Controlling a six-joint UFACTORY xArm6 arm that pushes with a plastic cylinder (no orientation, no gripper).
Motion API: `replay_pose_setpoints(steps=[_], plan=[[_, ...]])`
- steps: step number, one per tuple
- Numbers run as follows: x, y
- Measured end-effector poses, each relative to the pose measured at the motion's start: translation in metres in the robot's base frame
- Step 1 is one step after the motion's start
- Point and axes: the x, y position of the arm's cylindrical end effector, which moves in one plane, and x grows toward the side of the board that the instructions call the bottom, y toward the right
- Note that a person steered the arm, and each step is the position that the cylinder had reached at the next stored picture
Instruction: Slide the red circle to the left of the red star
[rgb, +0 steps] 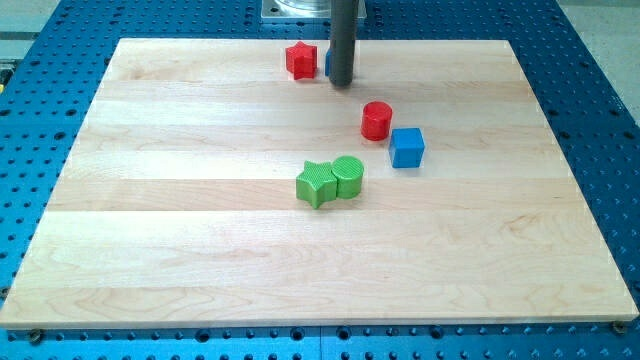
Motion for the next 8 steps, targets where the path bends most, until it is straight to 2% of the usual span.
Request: replay_pose_setpoints(steps=[1, 2, 3, 4, 5, 6, 7, 8], plan=[[0.020, 0.062], [0.067, 0.083], [0.079, 0.034], [0.075, -0.053], [0.070, -0.012], [0.088, 0.016], [0.111, -0.035], [0.103, -0.121]])
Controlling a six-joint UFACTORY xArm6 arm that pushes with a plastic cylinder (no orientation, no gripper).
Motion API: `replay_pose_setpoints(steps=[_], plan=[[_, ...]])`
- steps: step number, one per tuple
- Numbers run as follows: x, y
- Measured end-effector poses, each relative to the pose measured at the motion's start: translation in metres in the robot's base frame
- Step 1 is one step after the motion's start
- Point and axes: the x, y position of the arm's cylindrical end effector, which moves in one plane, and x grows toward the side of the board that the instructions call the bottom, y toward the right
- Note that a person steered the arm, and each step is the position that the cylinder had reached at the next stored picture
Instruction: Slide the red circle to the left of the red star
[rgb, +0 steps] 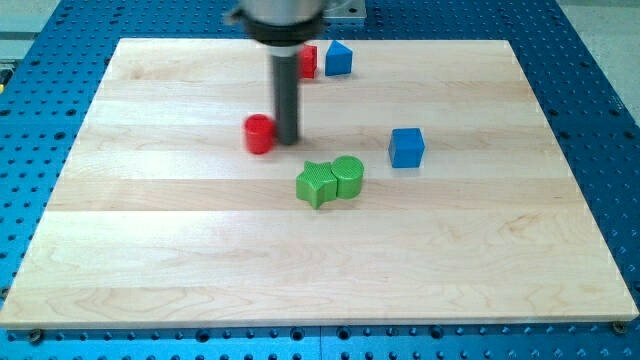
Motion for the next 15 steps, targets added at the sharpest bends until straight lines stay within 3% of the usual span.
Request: replay_pose_setpoints(steps=[2, 4, 5, 6, 8, 11, 13, 14, 15], plan=[[0.041, -0.033], [-0.023, -0.088], [-0.011, -0.099], [-0.036, -0.134], [-0.073, -0.115], [-0.047, -0.142], [-0.036, -0.109], [-0.042, -0.095], [-0.085, -0.088]])
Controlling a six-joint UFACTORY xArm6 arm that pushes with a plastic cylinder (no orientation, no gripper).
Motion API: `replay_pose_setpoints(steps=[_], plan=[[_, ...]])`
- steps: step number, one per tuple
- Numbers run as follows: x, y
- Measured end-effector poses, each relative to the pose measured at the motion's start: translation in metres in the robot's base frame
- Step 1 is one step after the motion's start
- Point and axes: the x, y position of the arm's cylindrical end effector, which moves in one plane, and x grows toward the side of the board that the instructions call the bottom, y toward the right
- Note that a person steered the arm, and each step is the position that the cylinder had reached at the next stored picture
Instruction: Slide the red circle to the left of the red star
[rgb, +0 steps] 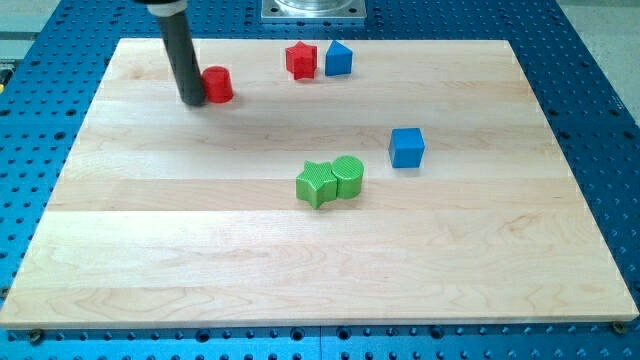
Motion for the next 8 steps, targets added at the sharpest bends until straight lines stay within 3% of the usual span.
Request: replay_pose_setpoints(steps=[2, 3, 5, 7, 8], plan=[[0.046, -0.041], [0.038, -0.016], [-0.023, 0.059], [-0.030, 0.066], [0.007, 0.070]])
